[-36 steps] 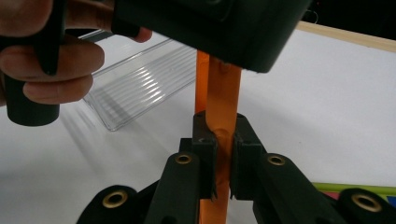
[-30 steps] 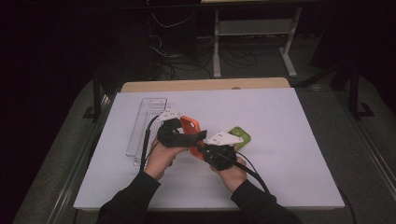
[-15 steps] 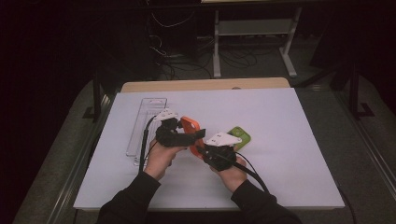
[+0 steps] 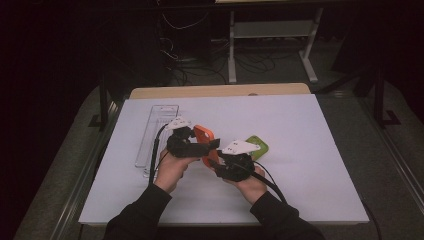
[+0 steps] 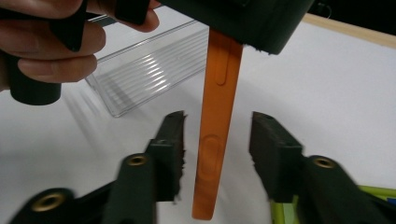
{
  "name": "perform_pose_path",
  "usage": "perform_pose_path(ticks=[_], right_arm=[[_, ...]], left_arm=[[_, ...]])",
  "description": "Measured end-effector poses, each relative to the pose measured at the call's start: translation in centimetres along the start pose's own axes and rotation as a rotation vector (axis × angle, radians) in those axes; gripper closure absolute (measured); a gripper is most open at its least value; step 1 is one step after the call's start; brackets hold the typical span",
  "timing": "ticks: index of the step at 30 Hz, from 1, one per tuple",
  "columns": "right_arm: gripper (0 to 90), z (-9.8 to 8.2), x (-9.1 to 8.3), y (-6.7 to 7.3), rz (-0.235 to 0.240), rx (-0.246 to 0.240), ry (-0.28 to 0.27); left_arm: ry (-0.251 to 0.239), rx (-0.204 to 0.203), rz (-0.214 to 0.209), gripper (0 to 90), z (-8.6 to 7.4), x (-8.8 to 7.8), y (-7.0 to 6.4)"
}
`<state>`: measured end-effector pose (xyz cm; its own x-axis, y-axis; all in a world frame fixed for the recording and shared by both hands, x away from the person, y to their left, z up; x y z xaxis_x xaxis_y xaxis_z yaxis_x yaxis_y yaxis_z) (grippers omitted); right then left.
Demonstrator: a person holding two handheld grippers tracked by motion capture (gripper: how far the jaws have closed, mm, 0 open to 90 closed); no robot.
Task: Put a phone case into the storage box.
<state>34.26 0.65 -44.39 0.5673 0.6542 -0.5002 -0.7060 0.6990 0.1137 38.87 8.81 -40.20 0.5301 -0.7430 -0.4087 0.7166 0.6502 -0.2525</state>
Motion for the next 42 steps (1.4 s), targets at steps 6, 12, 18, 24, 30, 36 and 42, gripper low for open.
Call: perform_pose_path(ticks=[6,12,18,24,30,36,42], right_arm=[[20.1,0.2,-0.5,-0.8,0.034,0.009,0.021],[3.1,-0.2,-0.7,-1.6,0.055,-0.024,0.074],[0.6,-0.2,-1.3,-2.0,0.066,-0.050,0.077],[0.2,-0.9,-2.7,-3.4,0.058,-0.072,0.092],[0.2,-2.1,-4.4,-5.3,0.025,-0.081,0.095],[0.2,-3.5,-6.0,-6.9,0.012,-0.064,0.089],[0.2,-5.1,-8.0,-8.4,0.002,-0.029,0.053]], left_arm=[[-0.004,-0.010,0.007,15.9,0.1,-0.1,0.1],[-0.007,-0.011,0.008,15.9,0.1,-0.1,0.1],[-0.003,-0.008,0.010,15.9,0.0,-0.1,0.1],[0.003,0.003,0.010,15.9,0.0,-0.3,0.2],[-0.004,0.005,0.006,15.9,0.1,-0.3,0.2],[-0.003,0.016,0.008,15.9,0.2,-0.3,0.0],[-0.004,0.037,0.005,15.9,0.5,-0.5,-0.2]])
Point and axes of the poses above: each handheld gripper's, and its own axes: x roughly forward along the jaws, z roughly out of its top, y roughly to its left, the point moved 8 cm from there along x, roughly forward along the jaws, and after that the axes turned 1 degree about x, right-handed, at the moved point
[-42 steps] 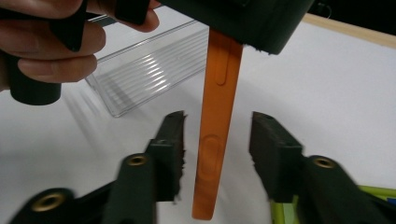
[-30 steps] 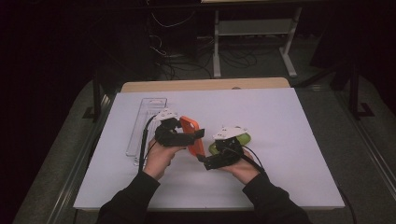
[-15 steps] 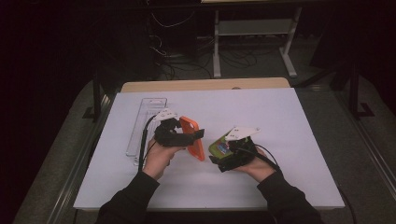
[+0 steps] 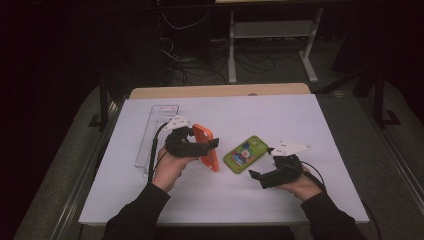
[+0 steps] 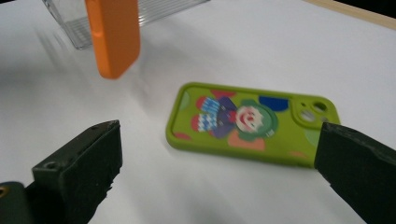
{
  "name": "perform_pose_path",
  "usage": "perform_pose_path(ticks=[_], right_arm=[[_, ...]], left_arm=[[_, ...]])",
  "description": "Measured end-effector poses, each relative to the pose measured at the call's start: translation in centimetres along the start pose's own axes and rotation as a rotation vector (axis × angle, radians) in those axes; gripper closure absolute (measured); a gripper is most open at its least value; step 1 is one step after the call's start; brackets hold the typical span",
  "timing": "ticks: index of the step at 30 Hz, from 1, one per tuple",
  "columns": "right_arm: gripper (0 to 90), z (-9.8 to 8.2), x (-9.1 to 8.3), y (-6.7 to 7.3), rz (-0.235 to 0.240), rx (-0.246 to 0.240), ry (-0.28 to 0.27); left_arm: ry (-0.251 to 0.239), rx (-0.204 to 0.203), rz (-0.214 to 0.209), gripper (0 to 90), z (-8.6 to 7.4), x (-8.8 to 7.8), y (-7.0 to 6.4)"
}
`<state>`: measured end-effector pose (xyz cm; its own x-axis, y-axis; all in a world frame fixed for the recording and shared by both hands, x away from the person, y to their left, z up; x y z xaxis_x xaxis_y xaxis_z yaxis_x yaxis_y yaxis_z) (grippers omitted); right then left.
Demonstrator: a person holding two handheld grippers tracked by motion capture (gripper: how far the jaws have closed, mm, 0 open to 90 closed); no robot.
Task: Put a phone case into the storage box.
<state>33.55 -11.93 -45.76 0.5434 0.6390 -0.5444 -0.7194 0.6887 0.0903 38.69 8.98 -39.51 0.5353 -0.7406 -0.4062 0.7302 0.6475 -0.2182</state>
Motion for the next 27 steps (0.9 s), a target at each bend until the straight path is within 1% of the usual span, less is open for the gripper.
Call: perform_pose_path(ticks=[3,5,9,10,11,12,13,14,15,17,19,20,22,27], right_arm=[[0.2,-1.1,-0.4,-0.5,-0.012,0.013,-0.008],[0.1,-1.9,-0.4,-0.5,-0.006,0.026,0.002],[0.1,-3.2,-0.6,-0.5,-0.020,0.013,0.037],[0.1,-3.4,-0.7,-0.5,-0.021,0.010,0.045],[0.1,-3.6,-0.9,-0.6,-0.025,0.012,0.045],[0.1,-3.7,-0.9,-0.8,-0.028,0.007,0.041],[0.1,-3.8,-1.1,-0.8,-0.032,0.015,0.045],[0.1,-3.8,-1.1,-0.9,-0.032,0.018,0.043],[0.1,-3.8,-1.2,-1.0,-0.034,0.022,0.042],[0.2,-3.6,-1.2,-1.1,-0.036,0.019,0.030],[0.2,-3.5,-1.2,-1.2,-0.037,0.020,0.020],[0.1,-3.5,-1.1,-1.2,-0.035,0.019,0.021],[0.2,-3.5,-1.0,-1.2,-0.037,0.011,0.023],[0.2,-3.5,-0.9,-1.0,-0.033,0.007,0.023]], left_arm=[[-0.004,0.014,-0.005,15.9,0.4,-0.1,0.0],[-0.007,0.022,-0.006,15.9,0.7,-0.2,0.0],[-0.013,0.044,-0.006,15.9,1.3,-0.5,0.2],[-0.016,0.036,-0.004,15.9,1.5,-0.6,0.3],[-0.017,0.042,-0.003,15.9,1.6,-0.7,0.4],[-0.021,0.041,-0.003,15.9,1.7,-0.7,0.5],[-0.013,0.051,0.005,15.9,1.9,-0.8,0.7],[-0.024,0.056,0.005,15.9,2.1,-0.9,0.8],[-0.021,0.057,0.008,15.9,2.3,-1.1,0.9],[-0.034,0.063,0.015,15.9,2.9,-1.4,1.2],[-0.048,0.060,0.025,15.8,3.5,-1.7,1.5],[-0.050,0.065,0.028,15.9,3.8,-1.9,1.8],[-0.066,0.056,0.034,15.9,4.3,-2.2,2.2],[-0.085,0.065,0.061,15.9,5.6,-3.2,3.4]])
Point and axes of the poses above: each handheld gripper's, and its own axes: x roughly forward along the jaws, z roughly out of its top, y roughly to its left, the point moved 8 cm from there along x, roughly forward along the jaws, and after that the axes turned 1 degree about x, right-handed, at the moved point
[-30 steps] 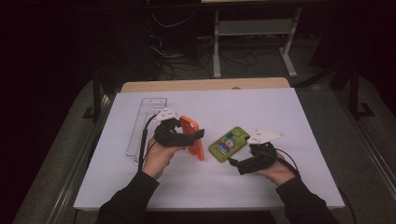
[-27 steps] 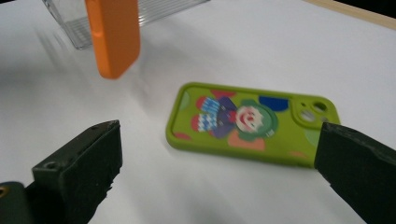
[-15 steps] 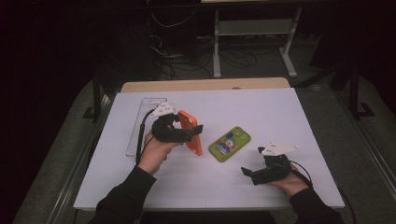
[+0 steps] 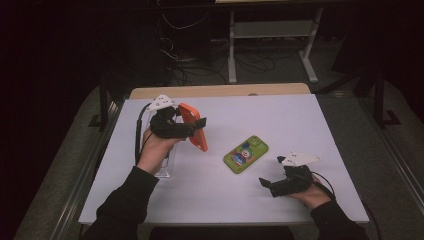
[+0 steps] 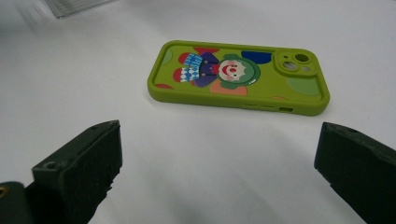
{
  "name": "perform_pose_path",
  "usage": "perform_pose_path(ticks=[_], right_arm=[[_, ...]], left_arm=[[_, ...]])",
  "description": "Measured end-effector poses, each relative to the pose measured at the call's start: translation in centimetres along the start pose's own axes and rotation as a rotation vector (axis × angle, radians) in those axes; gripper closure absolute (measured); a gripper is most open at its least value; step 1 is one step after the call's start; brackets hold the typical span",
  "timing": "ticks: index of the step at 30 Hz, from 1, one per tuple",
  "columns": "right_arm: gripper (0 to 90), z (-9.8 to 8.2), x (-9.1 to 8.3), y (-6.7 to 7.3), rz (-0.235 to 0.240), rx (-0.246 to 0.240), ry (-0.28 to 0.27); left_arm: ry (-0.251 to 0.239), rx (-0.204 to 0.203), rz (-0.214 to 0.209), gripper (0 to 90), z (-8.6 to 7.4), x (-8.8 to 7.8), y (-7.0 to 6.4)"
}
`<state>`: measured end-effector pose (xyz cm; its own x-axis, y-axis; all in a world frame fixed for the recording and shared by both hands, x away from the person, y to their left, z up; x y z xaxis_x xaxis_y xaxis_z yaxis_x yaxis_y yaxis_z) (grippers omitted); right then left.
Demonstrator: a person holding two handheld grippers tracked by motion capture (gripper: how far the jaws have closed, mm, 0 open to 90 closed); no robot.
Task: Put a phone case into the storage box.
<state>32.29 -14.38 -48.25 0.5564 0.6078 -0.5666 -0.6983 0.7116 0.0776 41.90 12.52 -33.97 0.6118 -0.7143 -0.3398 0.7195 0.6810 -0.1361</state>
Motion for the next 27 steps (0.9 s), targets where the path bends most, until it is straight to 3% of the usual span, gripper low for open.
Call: perform_pose_path(ticks=[11,20,27], right_arm=[[0.1,0.0,0.0,-0.1,-0.002,-0.005,0.000],[0.2,0.1,0.0,0.0,0.000,-0.003,-0.001],[0.1,0.1,-0.1,0.0,0.004,0.002,-0.004]], left_arm=[[-0.009,0.036,0.081,15.9,1.8,-0.5,2.8],[-0.018,0.059,0.198,15.9,3.1,-0.6,6.8],[-0.016,0.036,0.291,15.8,3.6,-0.3,9.8]])
Point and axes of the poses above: each handheld gripper's, and its own axes: x roughly forward along the jaws, z roughly out of its top, y roughly to its left, the point moved 8 cm from there along x, roughly forward along the jaws, and after that the axes turned 1 degree about x, right-handed, at the moved point
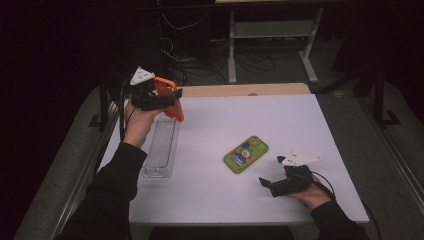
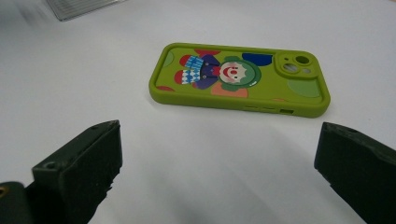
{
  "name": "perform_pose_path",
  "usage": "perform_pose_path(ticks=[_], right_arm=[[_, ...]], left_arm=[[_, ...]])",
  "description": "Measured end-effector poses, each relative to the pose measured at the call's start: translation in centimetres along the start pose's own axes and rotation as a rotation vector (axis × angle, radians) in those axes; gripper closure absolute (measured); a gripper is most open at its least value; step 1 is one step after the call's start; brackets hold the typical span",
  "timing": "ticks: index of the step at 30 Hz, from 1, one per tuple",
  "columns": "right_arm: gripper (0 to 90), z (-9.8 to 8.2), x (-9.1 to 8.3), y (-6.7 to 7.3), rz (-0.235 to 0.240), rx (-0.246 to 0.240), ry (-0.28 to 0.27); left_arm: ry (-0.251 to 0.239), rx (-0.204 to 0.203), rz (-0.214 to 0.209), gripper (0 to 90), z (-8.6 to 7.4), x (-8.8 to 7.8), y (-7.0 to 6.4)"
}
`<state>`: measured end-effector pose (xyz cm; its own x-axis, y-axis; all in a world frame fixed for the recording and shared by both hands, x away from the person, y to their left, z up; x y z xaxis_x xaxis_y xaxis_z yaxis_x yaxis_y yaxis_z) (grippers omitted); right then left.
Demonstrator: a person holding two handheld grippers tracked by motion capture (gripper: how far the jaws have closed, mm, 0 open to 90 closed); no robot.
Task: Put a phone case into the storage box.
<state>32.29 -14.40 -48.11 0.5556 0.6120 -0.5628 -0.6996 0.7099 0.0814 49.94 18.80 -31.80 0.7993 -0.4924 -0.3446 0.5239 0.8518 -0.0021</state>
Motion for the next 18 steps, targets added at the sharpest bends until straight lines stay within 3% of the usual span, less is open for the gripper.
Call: perform_pose_path(ticks=[4,14,18], right_arm=[[0.2,0.0,-0.1,0.0,0.002,0.005,-0.003],[0.2,0.1,-0.3,-0.1,0.003,0.007,-0.014],[0.1,0.1,-0.4,-0.1,0.003,0.006,-0.018]], left_arm=[[-0.007,-0.015,0.058,15.8,0.0,0.8,1.3],[0.031,-0.031,0.209,15.8,-1.6,3.5,4.1],[0.030,-0.092,0.257,15.7,-2.2,4.1,5.3]])
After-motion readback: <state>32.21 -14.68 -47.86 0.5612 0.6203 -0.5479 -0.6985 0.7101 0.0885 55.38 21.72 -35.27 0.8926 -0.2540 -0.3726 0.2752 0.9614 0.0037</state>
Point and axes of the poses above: each handheld gripper's, and its own axes: x roughly forward along the jaws, z roughly out of its top, y roughly to its left, the point moved 8 cm from there along x, roughly forward along the jaws, and after that the axes turned 1 degree about x, right-handed, at the moved point
